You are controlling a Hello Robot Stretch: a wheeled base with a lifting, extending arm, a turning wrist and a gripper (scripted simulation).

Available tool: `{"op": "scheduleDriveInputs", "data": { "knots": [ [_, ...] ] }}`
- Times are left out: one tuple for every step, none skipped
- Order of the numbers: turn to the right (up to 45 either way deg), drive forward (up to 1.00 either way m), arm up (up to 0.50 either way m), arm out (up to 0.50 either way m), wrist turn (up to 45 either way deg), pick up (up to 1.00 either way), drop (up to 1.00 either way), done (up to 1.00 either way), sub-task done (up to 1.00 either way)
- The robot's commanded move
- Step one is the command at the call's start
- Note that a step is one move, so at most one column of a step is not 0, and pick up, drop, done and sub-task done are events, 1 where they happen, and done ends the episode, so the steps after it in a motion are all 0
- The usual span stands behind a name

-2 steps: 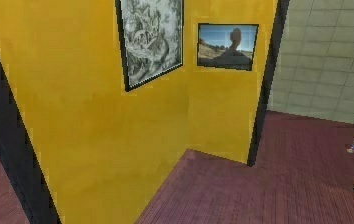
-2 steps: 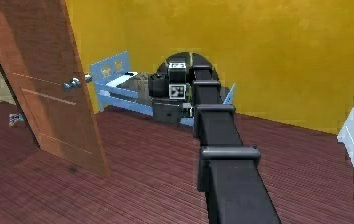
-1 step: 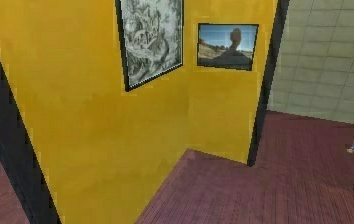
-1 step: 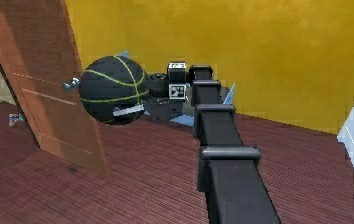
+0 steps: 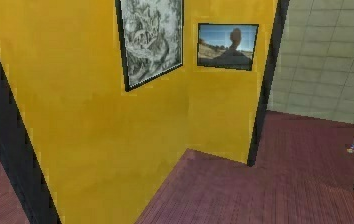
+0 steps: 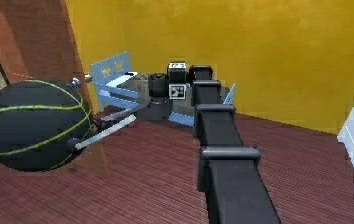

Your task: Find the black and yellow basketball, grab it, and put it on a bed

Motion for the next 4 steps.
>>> {"op": "scheduleDriveInputs", "data": {
  "knots": [
    [0.0, 0.0, 0.0, 0.0, -45.0, 0.0, 0.0, 0.0, 0.0],
    [0.0, 0.0, 0.0, 0.0, -6.0, 0.0, 0.0, 0.0, 0.0],
    [0.0, 0.0, 0.0, -0.26, 0.0, 0.0, 0.0, 0.0, 0.0],
    [42.0, 0.0, 0.0, 0.0, 0.0, 0.0, 0.0, 0.0, 0.0]
  ]
}}
